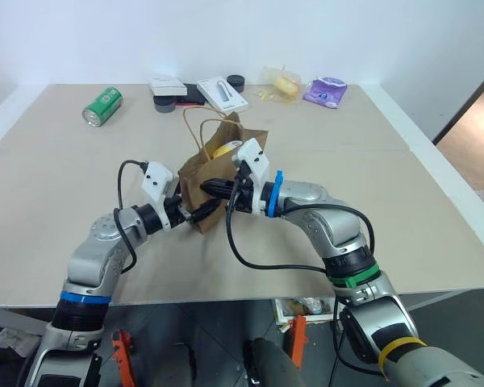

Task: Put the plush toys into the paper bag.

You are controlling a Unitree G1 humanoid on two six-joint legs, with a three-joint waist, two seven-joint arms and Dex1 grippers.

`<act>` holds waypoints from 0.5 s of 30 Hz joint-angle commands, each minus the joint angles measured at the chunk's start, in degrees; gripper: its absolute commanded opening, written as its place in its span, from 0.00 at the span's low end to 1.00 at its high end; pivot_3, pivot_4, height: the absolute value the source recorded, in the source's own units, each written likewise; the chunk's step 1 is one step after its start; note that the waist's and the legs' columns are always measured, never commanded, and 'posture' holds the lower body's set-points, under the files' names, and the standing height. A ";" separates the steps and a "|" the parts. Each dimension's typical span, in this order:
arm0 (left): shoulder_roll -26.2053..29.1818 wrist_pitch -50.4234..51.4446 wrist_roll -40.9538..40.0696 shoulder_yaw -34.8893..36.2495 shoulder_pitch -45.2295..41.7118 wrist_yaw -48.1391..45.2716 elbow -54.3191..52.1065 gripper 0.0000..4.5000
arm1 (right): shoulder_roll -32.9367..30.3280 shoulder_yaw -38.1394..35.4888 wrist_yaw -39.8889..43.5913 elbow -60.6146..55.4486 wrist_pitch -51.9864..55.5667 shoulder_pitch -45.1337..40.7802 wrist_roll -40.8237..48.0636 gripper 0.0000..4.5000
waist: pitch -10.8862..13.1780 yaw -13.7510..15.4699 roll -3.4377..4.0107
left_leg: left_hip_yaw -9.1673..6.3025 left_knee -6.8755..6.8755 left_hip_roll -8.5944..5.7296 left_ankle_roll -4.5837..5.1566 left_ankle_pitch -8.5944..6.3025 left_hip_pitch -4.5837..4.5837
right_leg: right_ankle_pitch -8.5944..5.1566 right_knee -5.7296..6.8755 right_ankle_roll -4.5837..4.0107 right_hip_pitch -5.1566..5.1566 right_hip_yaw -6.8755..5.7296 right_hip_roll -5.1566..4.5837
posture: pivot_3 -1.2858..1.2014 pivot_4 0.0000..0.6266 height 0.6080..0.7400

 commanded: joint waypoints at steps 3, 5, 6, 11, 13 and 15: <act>-0.92 -1.66 -0.69 1.93 -0.73 0.74 -1.56 0.47 | -0.46 -1.82 0.31 -3.53 0.12 -0.39 0.78 0.00 | 0.00 0.00 0.00 | -0.01 0.00 0.02 0.00 0.00 0.00 | 0.04 0.00 0.07 0.00 -0.01 0.02 | 0.52 0.24 1.00; -0.93 -1.47 -0.86 2.06 -0.55 0.69 -1.74 0.31 | -0.84 -2.10 0.46 -3.92 0.31 -0.21 0.96 0.00 | 0.00 0.00 0.00 | -0.01 0.00 0.03 0.00 0.00 0.00 | 0.04 0.00 0.07 0.00 -0.01 0.03 | 0.52 0.24 1.00; -0.89 -1.44 -0.92 2.14 -0.50 0.64 -1.78 0.19 | -1.03 -2.23 0.54 -4.09 0.39 -0.14 1.05 0.00 | 0.00 -0.01 0.00 | -0.01 0.00 0.03 0.00 0.00 0.00 | 0.04 0.00 0.06 0.00 -0.01 0.04 | 0.52 0.24 1.00; -0.39 -1.36 -1.95 3.33 -0.89 -0.07 -1.40 0.02 | -5.93 -7.46 4.65 -7.88 1.04 1.40 5.69 0.00 | 0.00 0.00 0.00 | -0.01 0.00 0.02 0.00 0.00 -0.01 | 0.03 0.00 0.05 0.00 0.00 0.03 | 0.52 0.24 1.00; 0.25 0.53 -4.48 4.18 -0.89 -1.97 -2.27 0.02 | -10.98 -11.40 9.95 -9.60 2.07 2.61 9.74 0.00 | 0.00 0.16 0.00 | -0.01 0.00 0.02 0.00 0.00 -0.01 | 0.03 -0.01 0.05 0.00 -0.01 0.03 | 0.52 0.24 1.00; 1.22 2.46 -7.44 5.27 -1.03 -4.22 -3.10 0.00 | -16.75 -15.59 14.75 -8.53 3.01 2.53 13.13 0.07 | 0.01 0.45 0.02 | -0.04 0.00 -0.01 0.00 0.00 -0.06 | -0.01 -0.01 0.08 0.01 -0.03 0.00 | 0.52 0.24 1.00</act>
